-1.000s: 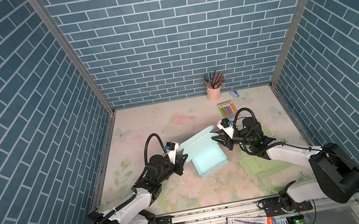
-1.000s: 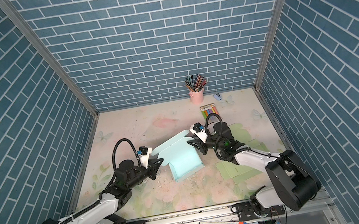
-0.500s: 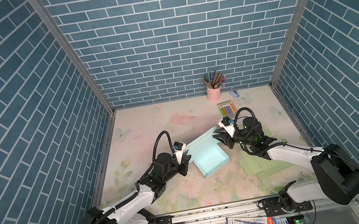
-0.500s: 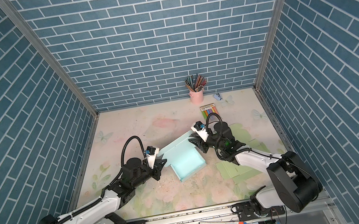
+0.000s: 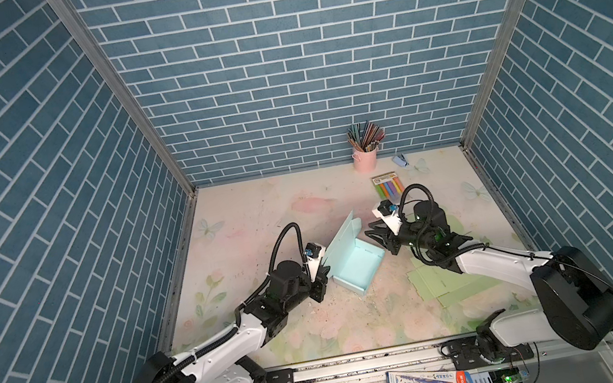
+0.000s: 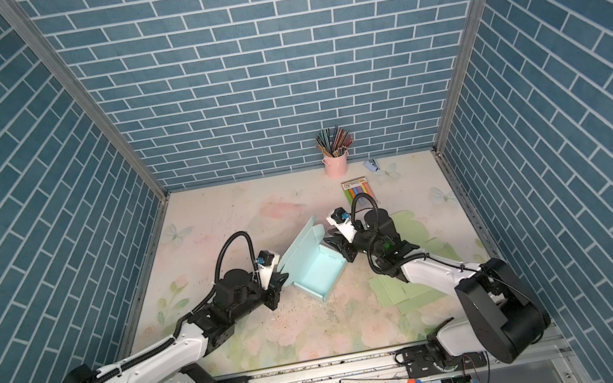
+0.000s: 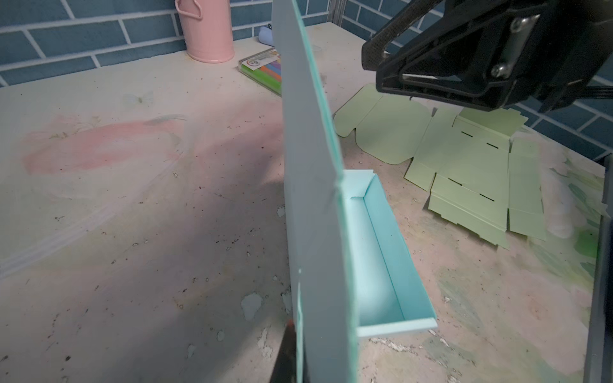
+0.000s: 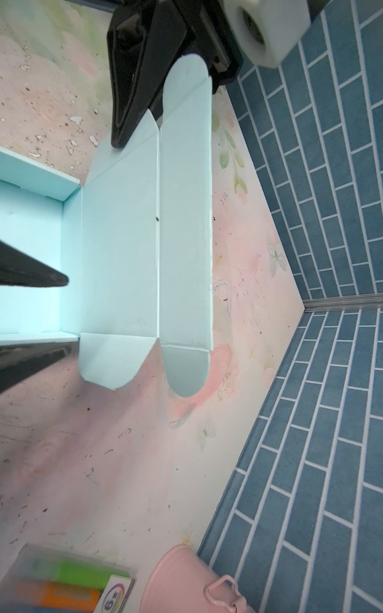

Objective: Fold the paper box

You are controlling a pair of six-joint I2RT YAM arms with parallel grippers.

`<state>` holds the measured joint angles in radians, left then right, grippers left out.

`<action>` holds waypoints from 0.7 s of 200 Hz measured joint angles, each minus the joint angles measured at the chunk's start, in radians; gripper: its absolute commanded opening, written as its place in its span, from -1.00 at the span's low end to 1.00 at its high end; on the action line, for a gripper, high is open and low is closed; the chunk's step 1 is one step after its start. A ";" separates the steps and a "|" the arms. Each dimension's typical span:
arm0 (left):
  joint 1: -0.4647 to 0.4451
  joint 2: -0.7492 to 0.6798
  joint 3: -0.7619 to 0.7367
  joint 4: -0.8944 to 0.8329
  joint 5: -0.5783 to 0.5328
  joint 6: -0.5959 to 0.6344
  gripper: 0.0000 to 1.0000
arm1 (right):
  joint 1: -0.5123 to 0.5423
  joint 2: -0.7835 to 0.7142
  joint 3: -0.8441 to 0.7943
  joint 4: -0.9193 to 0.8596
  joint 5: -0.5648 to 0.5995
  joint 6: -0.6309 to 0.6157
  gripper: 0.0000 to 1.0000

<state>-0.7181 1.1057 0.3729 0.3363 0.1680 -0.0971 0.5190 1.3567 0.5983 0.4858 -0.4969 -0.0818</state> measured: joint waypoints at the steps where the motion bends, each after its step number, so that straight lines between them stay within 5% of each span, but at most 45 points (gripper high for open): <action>1: -0.001 0.000 0.001 -0.001 -0.001 0.000 -1.00 | 0.000 0.000 0.000 0.000 0.002 0.000 -0.31; 44: -0.019 0.000 0.008 -0.020 -0.013 0.012 -1.00 | -0.002 0.014 0.000 0.019 0.053 0.002 0.06; 140: -0.029 0.033 0.047 -0.039 -0.008 0.031 -0.99 | -0.051 0.187 0.049 0.124 -0.063 0.014 0.24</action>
<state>-0.7475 1.1385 0.4194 0.2974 0.1600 -0.0658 0.4683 1.5440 0.6476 0.6098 -0.5594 -0.0677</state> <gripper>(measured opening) 0.057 0.619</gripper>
